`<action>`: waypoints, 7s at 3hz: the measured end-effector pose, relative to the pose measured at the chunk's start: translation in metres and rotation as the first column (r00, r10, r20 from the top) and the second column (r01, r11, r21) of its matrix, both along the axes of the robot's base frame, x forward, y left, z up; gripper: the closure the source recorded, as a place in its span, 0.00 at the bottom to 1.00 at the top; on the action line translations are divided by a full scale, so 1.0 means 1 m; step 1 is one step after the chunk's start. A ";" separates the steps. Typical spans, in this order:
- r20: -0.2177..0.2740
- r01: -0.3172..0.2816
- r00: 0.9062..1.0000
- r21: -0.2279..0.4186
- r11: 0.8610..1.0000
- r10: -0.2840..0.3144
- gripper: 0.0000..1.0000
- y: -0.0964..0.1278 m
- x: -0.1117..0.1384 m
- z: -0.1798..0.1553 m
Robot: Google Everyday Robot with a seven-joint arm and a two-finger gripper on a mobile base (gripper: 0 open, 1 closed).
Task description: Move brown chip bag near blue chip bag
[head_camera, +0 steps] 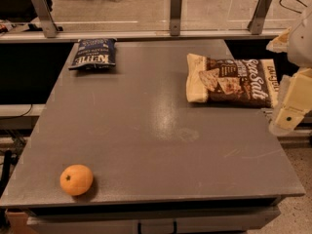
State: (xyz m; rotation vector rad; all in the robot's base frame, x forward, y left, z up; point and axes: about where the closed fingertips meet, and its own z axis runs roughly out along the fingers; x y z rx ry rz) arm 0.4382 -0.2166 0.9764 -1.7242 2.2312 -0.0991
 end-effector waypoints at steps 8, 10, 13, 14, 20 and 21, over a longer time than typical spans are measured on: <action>-0.031 0.021 0.999 0.229 0.973 -0.014 0.18 -0.033 0.206 -0.129; -0.035 -0.005 0.999 0.276 0.961 0.015 0.65 -0.011 0.211 -0.114; 0.054 -0.035 0.998 0.321 0.947 0.019 1.00 0.001 0.217 -0.067; 0.108 -0.072 0.993 0.335 0.939 0.038 1.00 0.020 0.246 -0.065; 0.161 -0.159 0.983 0.473 0.867 0.092 0.82 0.211 0.359 -0.073; 0.118 -0.136 0.989 0.473 0.871 0.090 0.58 0.222 0.353 -0.085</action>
Offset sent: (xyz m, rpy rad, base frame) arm 0.0985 -0.0278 -0.0403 0.0641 -0.0756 0.0036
